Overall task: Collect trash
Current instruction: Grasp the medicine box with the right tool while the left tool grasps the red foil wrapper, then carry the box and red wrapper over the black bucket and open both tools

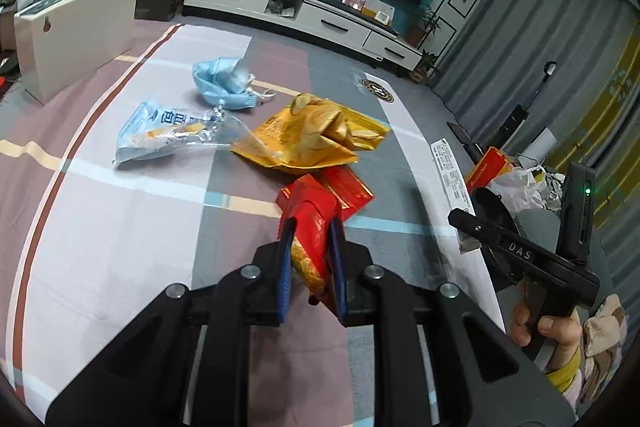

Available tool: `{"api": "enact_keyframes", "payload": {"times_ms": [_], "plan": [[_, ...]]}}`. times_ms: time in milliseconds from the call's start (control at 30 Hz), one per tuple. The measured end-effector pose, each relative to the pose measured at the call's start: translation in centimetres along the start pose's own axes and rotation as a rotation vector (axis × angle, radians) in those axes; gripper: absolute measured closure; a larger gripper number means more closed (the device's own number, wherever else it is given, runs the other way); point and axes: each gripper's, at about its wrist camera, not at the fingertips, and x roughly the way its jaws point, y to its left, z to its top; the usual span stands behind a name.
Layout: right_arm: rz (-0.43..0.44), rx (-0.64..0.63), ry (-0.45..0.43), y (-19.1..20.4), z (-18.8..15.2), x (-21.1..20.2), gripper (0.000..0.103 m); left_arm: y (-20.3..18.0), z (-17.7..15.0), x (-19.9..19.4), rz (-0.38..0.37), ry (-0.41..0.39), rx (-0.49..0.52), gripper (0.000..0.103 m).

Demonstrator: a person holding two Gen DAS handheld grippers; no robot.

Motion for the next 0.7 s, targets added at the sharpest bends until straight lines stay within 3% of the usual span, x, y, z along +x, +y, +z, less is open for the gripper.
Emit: {"api": "enact_keyframes", "payload": {"times_ms": [367, 700], "plan": [[0.009, 0.074, -0.06, -4.2, 0.1, -3.1, 0.058, -5.5, -0.3, 0.0, -0.025, 0.009, 0.128, 0.083], [-0.021, 0.162, -0.135, -8.8, 0.1, -6.2, 0.058, -13.9, 0.3, 2.5, -0.099, 0.024, 0.276, 0.083]]}}
